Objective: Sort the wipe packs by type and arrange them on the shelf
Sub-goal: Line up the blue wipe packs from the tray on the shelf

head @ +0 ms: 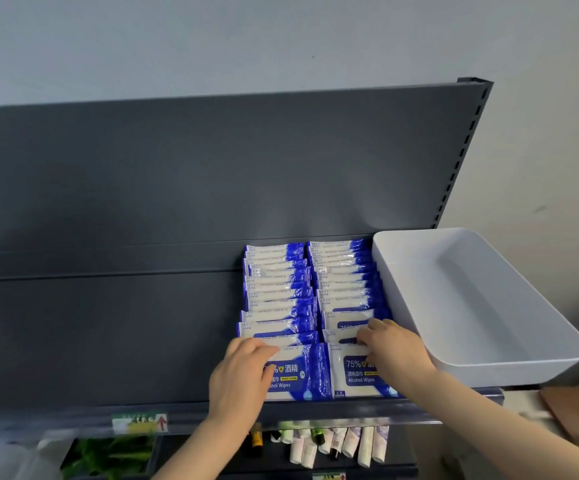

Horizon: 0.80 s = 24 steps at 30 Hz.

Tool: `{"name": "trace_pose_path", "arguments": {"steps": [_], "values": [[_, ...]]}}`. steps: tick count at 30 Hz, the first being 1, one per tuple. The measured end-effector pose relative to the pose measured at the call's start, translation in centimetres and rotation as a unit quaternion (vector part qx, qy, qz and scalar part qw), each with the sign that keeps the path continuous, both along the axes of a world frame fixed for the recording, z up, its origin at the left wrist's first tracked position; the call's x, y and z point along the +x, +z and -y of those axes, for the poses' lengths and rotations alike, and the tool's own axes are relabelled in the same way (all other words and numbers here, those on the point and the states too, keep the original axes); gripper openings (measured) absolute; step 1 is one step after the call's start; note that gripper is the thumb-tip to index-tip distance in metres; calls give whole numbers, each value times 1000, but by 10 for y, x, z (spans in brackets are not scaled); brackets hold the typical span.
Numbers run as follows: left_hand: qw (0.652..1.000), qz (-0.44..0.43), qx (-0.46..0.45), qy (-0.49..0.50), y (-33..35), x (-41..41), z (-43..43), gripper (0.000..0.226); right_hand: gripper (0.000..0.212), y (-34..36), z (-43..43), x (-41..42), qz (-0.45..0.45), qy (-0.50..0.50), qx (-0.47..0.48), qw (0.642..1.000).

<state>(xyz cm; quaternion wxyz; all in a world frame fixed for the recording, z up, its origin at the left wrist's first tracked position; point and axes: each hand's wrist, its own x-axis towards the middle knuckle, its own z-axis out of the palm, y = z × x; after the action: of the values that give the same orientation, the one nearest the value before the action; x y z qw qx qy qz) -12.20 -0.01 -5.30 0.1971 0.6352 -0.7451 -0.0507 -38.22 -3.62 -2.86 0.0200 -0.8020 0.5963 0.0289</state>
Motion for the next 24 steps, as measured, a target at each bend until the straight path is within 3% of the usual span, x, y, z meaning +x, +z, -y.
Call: {"name": "trace_pose_path", "arguments": {"steps": [8,12,20,24], "values": [[996,-44,50,51,7,1,3,53,28,-4,-1,0,24,11,13,1000],[986,-115,94,73,10,4,4,65,29,-7,-5,-1,25,4,13,1000],[984,-139,101,55,13,12,12,63,37,9,-15,7,51,-35,25,998],[986,-152,56,24,28,7,22,53,37,27,-27,9,123,-78,-41,988]]}}
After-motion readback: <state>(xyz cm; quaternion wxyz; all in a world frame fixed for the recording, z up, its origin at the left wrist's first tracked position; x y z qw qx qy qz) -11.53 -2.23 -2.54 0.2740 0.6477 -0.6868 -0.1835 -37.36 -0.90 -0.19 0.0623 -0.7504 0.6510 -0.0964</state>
